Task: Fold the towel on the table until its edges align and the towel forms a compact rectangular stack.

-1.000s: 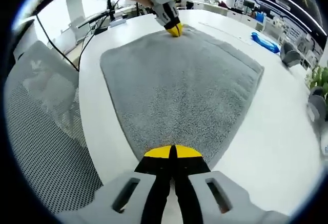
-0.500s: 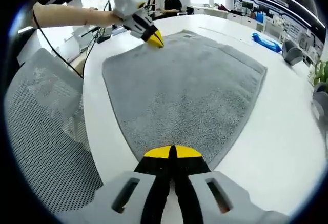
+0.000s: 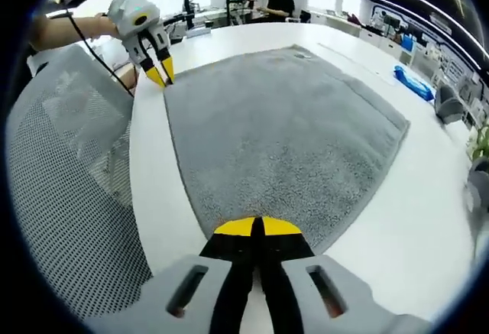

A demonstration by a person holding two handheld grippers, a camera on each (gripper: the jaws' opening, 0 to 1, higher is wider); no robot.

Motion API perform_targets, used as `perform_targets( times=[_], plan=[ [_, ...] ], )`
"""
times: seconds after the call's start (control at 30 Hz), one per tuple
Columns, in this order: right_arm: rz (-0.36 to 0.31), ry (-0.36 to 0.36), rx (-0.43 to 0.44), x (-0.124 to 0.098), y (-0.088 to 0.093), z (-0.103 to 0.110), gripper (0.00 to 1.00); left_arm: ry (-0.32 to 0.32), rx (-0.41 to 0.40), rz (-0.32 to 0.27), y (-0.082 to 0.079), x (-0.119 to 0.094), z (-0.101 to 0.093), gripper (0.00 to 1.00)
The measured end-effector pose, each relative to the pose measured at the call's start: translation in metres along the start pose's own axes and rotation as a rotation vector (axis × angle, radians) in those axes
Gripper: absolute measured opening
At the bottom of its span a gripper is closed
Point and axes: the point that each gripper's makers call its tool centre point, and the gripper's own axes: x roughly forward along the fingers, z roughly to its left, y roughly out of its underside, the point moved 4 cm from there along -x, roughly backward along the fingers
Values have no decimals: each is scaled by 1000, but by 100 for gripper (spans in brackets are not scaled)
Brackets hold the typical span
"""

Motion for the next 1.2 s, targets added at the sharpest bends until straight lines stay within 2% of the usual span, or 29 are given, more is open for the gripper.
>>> perform_targets(
  times=[0.1,0.17,0.27,0.33,0.43,0.5,0.63,0.73,0.77,0.8,0.97,1.03,1.2],
  plan=[
    [12,-5,-73,-13,8,2,2,-25,18,14,-1,2,0,9],
    [5,-7,-56,-25,15,5,9,-38,-1,13,-1,0,1,9],
    [0,-12,-51,-33,22,11,10,-45,-27,-14,2,-1,1,9],
    [11,2,-82,-37,29,15,13,-57,-56,-28,3,-1,0,9],
    [26,8,-107,-37,35,20,19,-90,-66,-23,4,-3,-1,11],
    [33,22,-133,-35,38,20,18,-109,-79,-29,4,-2,-1,11],
    [43,45,-171,-32,37,18,15,-150,-48,-18,3,-5,-3,12],
    [65,35,-193,-28,37,18,15,-130,-72,-4,6,-2,-6,14],
    [77,29,-193,-25,38,17,16,-134,-68,-18,4,-2,-5,15],
    [66,32,-201,-25,36,15,14,-138,-82,-10,5,-3,-4,15],
    [87,69,-177,-23,33,7,2,-128,-101,-9,4,-2,-3,13],
    [76,61,-103,-24,33,7,1,-132,-103,-5,4,-2,-3,9],
    [25,66,-15,-27,36,4,0,-149,-113,-12,4,-5,-4,4]
  ],
)
